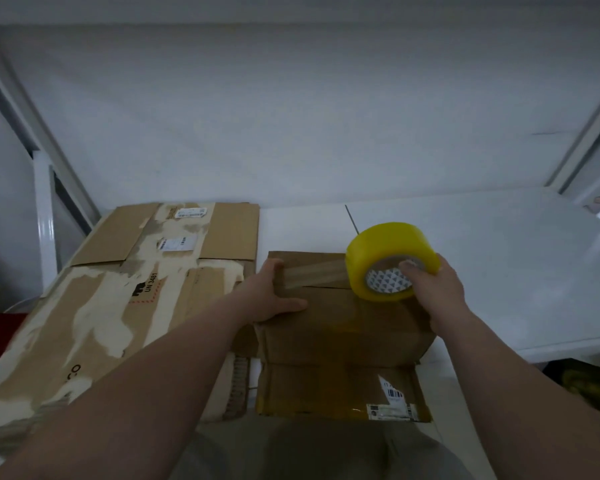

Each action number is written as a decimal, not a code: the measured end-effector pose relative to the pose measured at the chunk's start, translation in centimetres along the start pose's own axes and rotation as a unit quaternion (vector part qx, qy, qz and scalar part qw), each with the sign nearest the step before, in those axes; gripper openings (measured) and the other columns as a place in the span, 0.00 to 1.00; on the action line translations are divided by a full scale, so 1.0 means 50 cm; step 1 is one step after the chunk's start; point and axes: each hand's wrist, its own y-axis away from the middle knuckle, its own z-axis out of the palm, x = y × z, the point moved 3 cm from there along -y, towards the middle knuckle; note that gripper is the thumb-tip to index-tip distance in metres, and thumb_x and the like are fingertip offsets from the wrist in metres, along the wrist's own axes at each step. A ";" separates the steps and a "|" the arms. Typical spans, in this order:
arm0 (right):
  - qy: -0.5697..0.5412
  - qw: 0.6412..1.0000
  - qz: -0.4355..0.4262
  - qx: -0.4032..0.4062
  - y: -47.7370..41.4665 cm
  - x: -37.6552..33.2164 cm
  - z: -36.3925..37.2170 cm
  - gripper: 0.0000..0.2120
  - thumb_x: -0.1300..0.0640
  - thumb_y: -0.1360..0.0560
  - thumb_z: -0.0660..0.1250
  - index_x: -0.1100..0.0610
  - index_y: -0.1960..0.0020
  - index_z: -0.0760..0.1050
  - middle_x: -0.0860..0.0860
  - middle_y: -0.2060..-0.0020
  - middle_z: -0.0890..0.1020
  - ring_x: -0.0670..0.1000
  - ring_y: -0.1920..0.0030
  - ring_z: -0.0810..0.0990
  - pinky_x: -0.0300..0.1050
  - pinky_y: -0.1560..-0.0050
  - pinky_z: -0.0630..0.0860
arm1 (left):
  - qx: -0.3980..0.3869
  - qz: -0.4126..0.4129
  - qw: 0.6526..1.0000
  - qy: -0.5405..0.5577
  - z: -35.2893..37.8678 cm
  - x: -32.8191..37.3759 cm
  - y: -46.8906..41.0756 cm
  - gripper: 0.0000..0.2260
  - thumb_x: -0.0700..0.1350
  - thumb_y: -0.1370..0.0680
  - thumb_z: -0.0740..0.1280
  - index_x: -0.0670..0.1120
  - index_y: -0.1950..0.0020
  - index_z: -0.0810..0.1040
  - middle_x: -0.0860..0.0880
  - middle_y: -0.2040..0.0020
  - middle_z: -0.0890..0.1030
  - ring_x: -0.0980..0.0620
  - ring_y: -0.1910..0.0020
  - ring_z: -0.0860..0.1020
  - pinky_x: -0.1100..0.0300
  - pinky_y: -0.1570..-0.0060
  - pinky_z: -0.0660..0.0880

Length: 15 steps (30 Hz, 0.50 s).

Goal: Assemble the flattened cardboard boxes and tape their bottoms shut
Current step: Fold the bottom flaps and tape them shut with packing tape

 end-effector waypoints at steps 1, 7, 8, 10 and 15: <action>0.002 1.000 0.001 0.000 0.000 0.001 -0.001 0.11 0.52 0.24 0.67 0.49 0.43 0.71 0.54 0.47 0.77 0.56 0.45 0.74 0.51 0.45 0.72 | 0.011 0.001 1.000 -0.007 0.001 0.008 0.004 0.41 0.60 0.30 0.73 0.54 0.25 0.54 0.44 0.28 0.65 0.43 0.34 0.70 0.52 0.40 0.71; 0.022 1.000 -0.005 0.006 0.000 0.003 -0.008 0.10 0.52 0.24 0.67 0.49 0.44 0.71 0.55 0.47 0.77 0.58 0.43 0.75 0.58 0.41 0.72 | -0.029 0.107 0.961 -0.253 0.000 0.099 -0.023 0.45 0.65 0.34 0.72 0.52 0.24 0.56 0.49 0.22 0.48 0.43 0.23 0.49 0.36 0.29 0.55; 0.027 1.000 -0.011 0.001 0.000 0.003 -0.009 0.09 0.52 0.24 0.67 0.50 0.45 0.70 0.54 0.50 0.77 0.58 0.45 0.75 0.57 0.42 0.72 | -0.048 0.117 0.960 -0.251 0.002 0.111 -0.028 0.46 0.65 0.35 0.74 0.51 0.25 0.57 0.49 0.23 0.54 0.44 0.25 0.53 0.36 0.30 0.57; 0.047 0.998 -0.028 -0.010 0.001 0.000 -0.011 0.07 0.53 0.24 0.67 0.51 0.48 0.71 0.53 0.53 0.77 0.56 0.49 0.75 0.55 0.45 0.73 | -0.059 0.123 0.958 -0.253 0.003 0.122 -0.037 0.47 0.64 0.37 0.75 0.50 0.25 0.58 0.50 0.28 0.62 0.46 0.29 0.62 0.42 0.31 0.63; 0.145 0.981 -0.124 0.041 -0.019 -0.042 -0.035 0.07 0.61 0.28 0.68 0.58 0.51 0.74 0.54 0.58 0.78 0.57 0.54 0.77 0.45 0.59 0.68 | -0.068 0.109 0.949 -0.286 0.000 0.134 -0.045 0.49 0.62 0.37 0.76 0.49 0.24 0.55 0.50 0.26 0.61 0.46 0.28 0.63 0.46 0.31 0.64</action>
